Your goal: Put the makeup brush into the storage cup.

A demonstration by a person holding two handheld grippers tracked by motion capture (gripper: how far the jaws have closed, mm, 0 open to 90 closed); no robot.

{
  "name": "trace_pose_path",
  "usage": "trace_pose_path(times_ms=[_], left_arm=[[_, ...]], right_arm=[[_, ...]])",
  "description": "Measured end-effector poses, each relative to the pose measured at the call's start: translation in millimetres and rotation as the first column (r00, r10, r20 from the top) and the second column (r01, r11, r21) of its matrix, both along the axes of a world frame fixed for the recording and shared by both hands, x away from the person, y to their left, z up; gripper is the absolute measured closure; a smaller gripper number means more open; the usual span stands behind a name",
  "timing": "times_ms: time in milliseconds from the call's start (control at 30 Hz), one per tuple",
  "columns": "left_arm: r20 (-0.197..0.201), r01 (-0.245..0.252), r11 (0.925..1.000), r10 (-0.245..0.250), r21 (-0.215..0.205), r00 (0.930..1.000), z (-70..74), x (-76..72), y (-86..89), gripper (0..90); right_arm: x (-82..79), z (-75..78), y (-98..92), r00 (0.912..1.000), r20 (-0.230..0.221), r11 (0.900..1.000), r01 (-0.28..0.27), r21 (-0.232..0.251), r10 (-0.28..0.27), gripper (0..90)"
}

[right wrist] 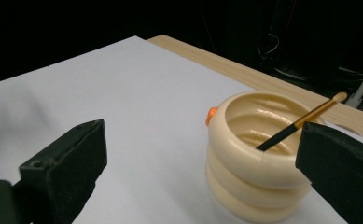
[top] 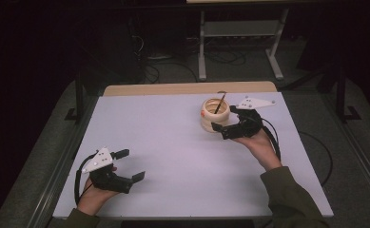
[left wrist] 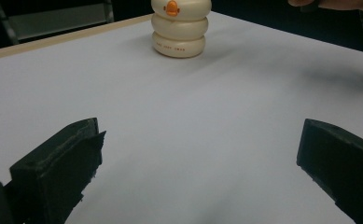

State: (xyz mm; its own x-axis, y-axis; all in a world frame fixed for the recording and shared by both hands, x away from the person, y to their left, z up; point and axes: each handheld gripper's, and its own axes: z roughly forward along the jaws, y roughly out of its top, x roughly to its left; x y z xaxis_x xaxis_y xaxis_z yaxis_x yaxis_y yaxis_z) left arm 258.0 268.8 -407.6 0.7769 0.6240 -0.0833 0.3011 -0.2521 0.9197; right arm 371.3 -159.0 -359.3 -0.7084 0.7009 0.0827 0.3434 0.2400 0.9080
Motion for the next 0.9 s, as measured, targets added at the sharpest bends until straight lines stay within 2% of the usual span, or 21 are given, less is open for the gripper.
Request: trace_pose_path(times_ms=[100,200,300,367,467,900], left_arm=[[0.000,0.000,1.0000,0.000,-0.001,1.0000,0.0,-0.1,-0.3,0.0],[-0.005,0.000,1.0000,0.000,0.006,1.0000,-0.3,-0.2,-0.3,0.0],[-0.005,0.000,1.0000,0.000,0.004,1.0000,-0.1,-0.4,-0.4,0.0],[-0.003,0.001,1.0000,-0.001,0.007,1.0000,0.5,-0.5,0.4,0.0],[0.000,0.001,0.9999,-0.001,0.011,1.0000,0.9,-0.6,1.1,0.0],[0.002,0.000,1.0000,0.000,0.010,1.0000,0.6,-0.5,1.4,0.0]], right_arm=[[-5.7,-3.6,-2.2,1.0000,-0.004,1.000,0.000,0.000,0.000,1.4],[-12.9,-8.6,-6.5,1.0000,0.000,1.000,0.005,0.024,-0.005,1.4],[-18.1,-11.8,-8.5,1.0000,-0.006,1.000,0.005,0.005,-0.005,1.4],[-21.2,-13.0,-11.1,1.0000,-0.003,1.000,0.007,0.014,-0.007,1.4],[-25.8,-14.4,-13.3,1.0000,-0.008,1.000,0.005,0.001,-0.005,1.4],[-45.6,-17.7,-23.2,1.0000,-0.005,1.000,-0.001,0.008,0.001,1.4]])
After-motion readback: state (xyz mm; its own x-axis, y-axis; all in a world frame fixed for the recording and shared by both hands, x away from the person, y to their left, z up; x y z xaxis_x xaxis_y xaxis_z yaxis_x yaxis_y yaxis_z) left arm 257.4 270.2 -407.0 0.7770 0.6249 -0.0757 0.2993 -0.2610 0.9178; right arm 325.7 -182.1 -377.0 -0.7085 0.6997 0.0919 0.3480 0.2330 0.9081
